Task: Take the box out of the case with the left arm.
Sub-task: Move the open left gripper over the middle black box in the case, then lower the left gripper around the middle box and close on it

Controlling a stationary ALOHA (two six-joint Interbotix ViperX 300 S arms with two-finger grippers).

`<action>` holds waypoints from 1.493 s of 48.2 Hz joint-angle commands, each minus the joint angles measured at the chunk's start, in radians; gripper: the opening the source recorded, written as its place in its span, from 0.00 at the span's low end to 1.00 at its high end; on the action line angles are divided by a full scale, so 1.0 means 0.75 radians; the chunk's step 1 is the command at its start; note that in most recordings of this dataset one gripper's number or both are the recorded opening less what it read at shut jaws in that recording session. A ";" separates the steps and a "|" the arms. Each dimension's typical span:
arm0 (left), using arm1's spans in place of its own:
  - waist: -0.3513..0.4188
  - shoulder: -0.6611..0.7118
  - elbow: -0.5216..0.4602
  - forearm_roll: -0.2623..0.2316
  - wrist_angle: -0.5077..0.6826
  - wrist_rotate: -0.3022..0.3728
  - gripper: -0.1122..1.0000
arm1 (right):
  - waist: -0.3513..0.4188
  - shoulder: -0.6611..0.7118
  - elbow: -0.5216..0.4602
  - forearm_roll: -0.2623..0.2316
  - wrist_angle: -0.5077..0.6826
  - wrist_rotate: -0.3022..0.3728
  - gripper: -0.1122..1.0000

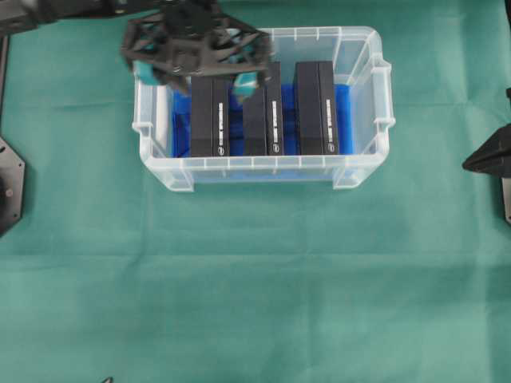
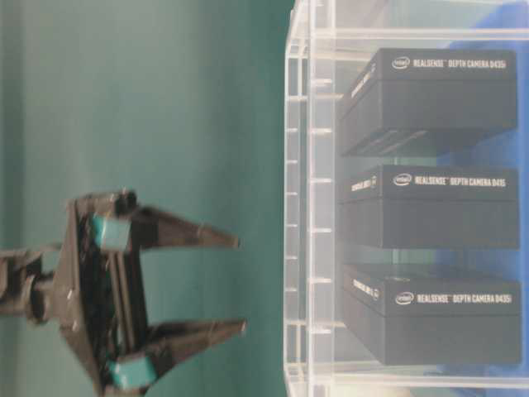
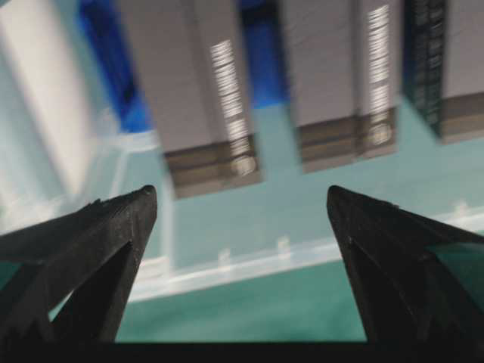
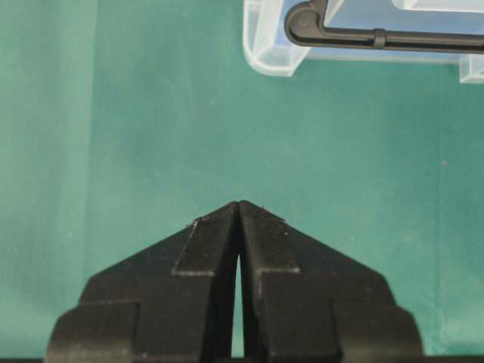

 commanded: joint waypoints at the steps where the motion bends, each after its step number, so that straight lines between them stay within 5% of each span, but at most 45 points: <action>1: -0.004 0.020 -0.084 0.004 -0.006 0.002 0.98 | -0.002 0.012 -0.035 -0.002 -0.006 0.004 0.12; 22: -0.012 0.213 -0.272 0.004 -0.006 0.000 0.98 | -0.002 0.014 -0.035 -0.002 -0.004 0.004 0.12; 72: -0.022 0.223 -0.247 0.006 -0.059 -0.014 0.98 | -0.002 0.014 -0.035 -0.002 -0.006 0.004 0.12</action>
